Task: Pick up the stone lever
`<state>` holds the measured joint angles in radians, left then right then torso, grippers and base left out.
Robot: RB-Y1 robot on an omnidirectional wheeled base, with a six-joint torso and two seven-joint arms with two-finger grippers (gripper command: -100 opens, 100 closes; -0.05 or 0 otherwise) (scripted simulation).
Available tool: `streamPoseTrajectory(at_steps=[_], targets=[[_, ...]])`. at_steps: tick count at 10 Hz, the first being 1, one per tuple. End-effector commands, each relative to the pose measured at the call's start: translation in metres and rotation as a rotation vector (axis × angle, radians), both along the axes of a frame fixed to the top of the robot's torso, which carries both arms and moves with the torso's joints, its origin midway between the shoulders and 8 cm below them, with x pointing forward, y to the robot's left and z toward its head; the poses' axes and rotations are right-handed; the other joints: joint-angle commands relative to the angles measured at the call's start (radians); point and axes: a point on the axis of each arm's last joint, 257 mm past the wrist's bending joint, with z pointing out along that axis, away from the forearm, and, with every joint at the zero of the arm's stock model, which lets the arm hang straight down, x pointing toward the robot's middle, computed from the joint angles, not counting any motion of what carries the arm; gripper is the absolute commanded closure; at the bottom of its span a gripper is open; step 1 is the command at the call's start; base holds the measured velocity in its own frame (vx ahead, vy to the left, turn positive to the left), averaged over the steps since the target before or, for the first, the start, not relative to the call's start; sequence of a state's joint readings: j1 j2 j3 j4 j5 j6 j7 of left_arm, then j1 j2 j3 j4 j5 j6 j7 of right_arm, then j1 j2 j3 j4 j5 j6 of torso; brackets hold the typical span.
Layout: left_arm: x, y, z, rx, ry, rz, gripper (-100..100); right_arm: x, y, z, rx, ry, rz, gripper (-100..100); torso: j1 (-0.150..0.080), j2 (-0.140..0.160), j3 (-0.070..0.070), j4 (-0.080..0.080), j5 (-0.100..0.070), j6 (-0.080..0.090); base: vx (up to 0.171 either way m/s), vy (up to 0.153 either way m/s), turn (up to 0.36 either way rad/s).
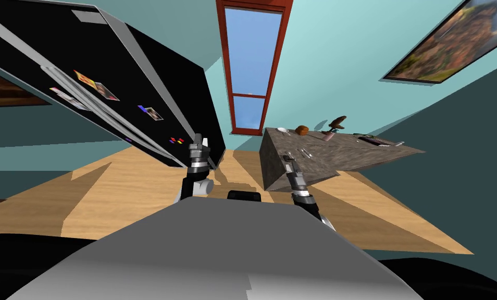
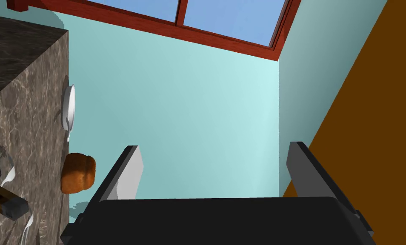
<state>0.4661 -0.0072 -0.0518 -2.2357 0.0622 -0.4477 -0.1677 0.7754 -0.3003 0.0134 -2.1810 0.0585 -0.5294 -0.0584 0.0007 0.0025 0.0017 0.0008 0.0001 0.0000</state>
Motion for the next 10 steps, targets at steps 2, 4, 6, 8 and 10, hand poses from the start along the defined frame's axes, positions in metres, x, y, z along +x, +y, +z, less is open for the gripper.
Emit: streamPoseTrajectory(at_steps=[2, 4, 6, 8, 10], targets=[[0.000, 0.000, 0.000, 0.000, 0.000, 0.000, 0, -0.013, -0.003, -0.035, -0.031, 0.107, 0.005, -100, 0.000, -0.001, -0.001, 0.000, 0.000, 0.000, -0.012, 0.026, 0.073], [0.000, 0.000, 0.000, 0.000, 0.000, 0.000, 0, -0.036, -0.014, -0.080, -0.079, 0.241, 0.013, -100, -0.001, -0.002, -0.001, 0.000, 0.000, 0.000, -0.007, 0.023, 0.065], [0.000, 0.000, 0.000, 0.000, 0.000, 0.000, 0, -0.054, -0.022, -0.106, -0.107, 0.322, 0.014, -100, 0.000, -0.002, -0.001, -0.001, 0.000, 0.000, -0.006, 0.023, 0.067], [0.000, 0.000, 0.000, 0.000, 0.000, 0.000, 0, -0.088, -0.038, -0.148, -0.167, 0.460, 0.021, -100, 0.000, -0.002, -0.001, -0.001, 0.000, 0.000, -0.012, 0.014, 0.135], [0.000, 0.000, 0.000, 0.000, 0.000, 0.000, 0, -0.112, -0.049, -0.171, -0.205, 0.543, 0.029, -100, -0.003, -0.003, -0.001, 0.000, -0.001, 0.000, -0.005, -0.026, 0.065]])
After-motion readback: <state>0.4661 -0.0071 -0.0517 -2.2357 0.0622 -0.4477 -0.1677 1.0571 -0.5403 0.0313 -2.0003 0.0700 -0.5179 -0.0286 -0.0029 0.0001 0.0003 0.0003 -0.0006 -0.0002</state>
